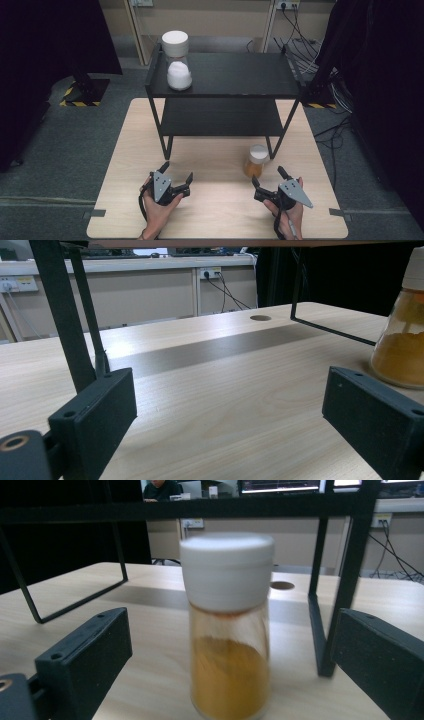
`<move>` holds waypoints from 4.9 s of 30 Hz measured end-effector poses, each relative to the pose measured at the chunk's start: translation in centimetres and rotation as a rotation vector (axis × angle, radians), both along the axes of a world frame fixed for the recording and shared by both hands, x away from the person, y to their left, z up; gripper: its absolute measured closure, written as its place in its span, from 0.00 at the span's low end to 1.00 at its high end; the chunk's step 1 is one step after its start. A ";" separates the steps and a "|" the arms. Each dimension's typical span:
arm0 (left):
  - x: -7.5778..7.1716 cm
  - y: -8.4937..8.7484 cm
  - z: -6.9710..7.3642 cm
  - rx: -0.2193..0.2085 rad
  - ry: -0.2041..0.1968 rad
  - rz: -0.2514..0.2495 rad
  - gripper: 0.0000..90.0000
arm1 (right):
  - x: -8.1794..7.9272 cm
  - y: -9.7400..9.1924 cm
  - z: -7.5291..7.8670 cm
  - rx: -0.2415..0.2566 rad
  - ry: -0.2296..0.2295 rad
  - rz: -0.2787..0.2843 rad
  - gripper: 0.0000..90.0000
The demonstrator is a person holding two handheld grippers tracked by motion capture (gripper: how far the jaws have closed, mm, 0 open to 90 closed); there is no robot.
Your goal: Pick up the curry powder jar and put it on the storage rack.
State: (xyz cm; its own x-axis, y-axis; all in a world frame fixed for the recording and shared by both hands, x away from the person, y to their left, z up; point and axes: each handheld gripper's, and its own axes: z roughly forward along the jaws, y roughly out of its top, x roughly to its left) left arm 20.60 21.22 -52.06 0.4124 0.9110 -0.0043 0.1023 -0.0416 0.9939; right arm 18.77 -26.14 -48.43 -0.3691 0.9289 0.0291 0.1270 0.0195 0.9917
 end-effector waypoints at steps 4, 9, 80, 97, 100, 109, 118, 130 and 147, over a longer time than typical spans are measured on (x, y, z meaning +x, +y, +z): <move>0.0 0.0 0.0 0.002 0.000 -0.001 0.07 | 1.0 0.5 0.6 -0.008 -0.006 0.011 0.04; 0.0 0.0 0.0 -0.001 -0.002 -0.002 0.07 | 2.2 1.0 1.1 -0.023 0.000 0.026 0.06; 0.2 0.1 0.0 -0.010 0.004 -0.002 0.07 | 1.6 3.2 8.5 0.004 -0.190 -0.006 0.38; 0.2 0.0 0.0 -0.009 0.005 -0.003 0.07 | 1.8 2.8 11.9 0.022 -0.240 -0.041 0.38; 0.2 0.0 0.0 -0.010 0.006 -0.002 0.07 | 1.8 2.8 12.3 0.016 -0.243 -0.044 0.38; 0.2 0.0 0.0 -0.010 0.005 -0.002 0.07 | 2.2 2.7 13.7 0.010 -0.243 -0.046 0.38; 0.2 0.1 0.0 -0.014 0.007 -0.002 0.07 | 2.6 2.8 15.2 0.030 -0.260 -0.041 0.38; 0.2 0.1 0.0 -0.015 0.008 -0.003 0.07 | 3.1 3.2 17.3 0.025 -0.277 -0.049 0.38; 0.3 0.1 0.0 -0.016 0.007 -0.006 0.07 | 3.5 3.7 20.2 0.017 -0.293 -0.057 0.38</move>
State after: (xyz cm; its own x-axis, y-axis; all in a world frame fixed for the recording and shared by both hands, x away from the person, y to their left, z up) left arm 20.88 21.32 -52.07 0.4179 0.9082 -0.0216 0.1089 -0.0265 0.9937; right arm 22.25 -22.49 -28.22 -0.3116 0.9486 -0.0554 -0.1647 0.0035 0.9863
